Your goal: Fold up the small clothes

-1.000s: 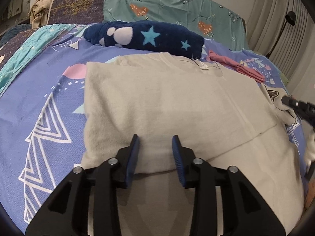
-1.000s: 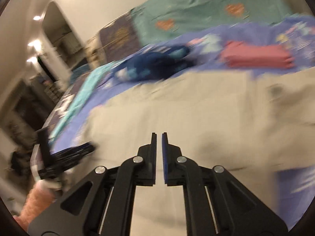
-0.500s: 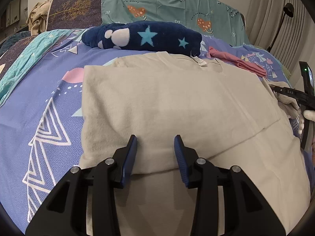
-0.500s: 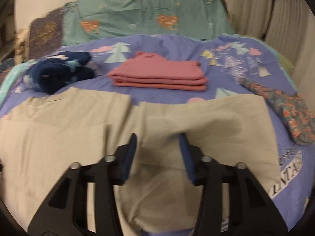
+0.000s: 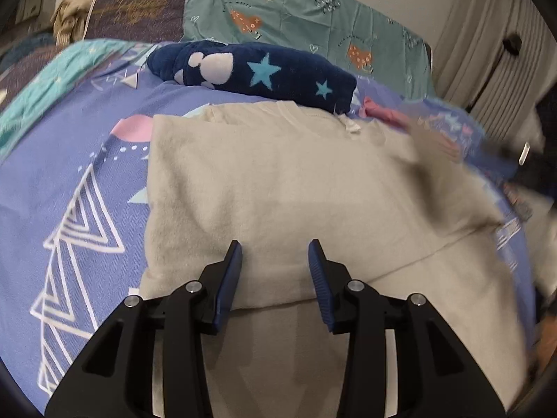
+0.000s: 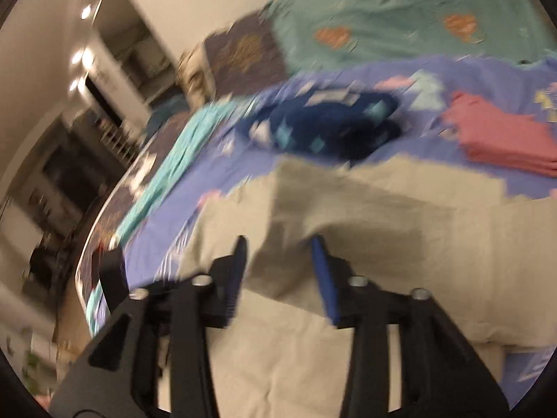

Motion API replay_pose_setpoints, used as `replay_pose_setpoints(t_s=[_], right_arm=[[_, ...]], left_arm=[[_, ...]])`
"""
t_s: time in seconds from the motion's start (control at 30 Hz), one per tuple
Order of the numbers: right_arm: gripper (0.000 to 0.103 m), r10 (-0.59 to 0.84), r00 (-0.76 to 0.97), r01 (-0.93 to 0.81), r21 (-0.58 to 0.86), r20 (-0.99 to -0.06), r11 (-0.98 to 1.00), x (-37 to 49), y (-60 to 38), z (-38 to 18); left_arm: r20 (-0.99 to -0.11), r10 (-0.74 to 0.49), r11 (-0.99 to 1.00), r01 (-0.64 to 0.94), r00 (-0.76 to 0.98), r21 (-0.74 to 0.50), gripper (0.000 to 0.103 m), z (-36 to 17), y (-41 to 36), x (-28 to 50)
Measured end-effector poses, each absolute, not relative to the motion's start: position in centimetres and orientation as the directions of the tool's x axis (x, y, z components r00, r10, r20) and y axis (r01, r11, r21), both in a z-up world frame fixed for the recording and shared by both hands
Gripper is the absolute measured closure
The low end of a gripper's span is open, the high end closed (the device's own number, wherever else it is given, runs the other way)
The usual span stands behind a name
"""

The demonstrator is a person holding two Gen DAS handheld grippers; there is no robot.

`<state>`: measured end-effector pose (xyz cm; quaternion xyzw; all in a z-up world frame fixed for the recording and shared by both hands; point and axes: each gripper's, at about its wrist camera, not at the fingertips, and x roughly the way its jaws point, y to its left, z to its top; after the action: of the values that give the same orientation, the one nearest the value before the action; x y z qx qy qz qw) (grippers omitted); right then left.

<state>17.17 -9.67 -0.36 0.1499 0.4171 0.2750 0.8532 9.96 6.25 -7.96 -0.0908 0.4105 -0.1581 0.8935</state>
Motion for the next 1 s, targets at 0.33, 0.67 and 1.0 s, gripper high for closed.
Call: replay_pose_setpoints(t_s=[0.33, 0.67, 1.0], right_arm=[[0.059, 0.455, 0.563, -0.225, 0.402, -0.690, 0.888, 12.9, -15.2, -3.8], [0.057, 0.376, 0.611, -0.082, 0.417, -0.697, 0.905, 11.0, -20.3, -7.5], [0.058, 0.351, 0.627, -0.048, 0.415, -0.696, 0.909, 11.2, -20.7, -9.3]], left_arm=[[-0.642, -0.591, 0.807, 0.364, 0.488, -0.466, 0.059, -6.2, 0.2, 12.9], [-0.667, -0.603, 0.792, 0.427, 0.437, -0.436, 0.102, -6.3, -7.3, 16.6], [-0.515, -0.512, 0.855, 0.469, 0.688, -0.223, 0.101, 6.0, -1.8, 12.7]])
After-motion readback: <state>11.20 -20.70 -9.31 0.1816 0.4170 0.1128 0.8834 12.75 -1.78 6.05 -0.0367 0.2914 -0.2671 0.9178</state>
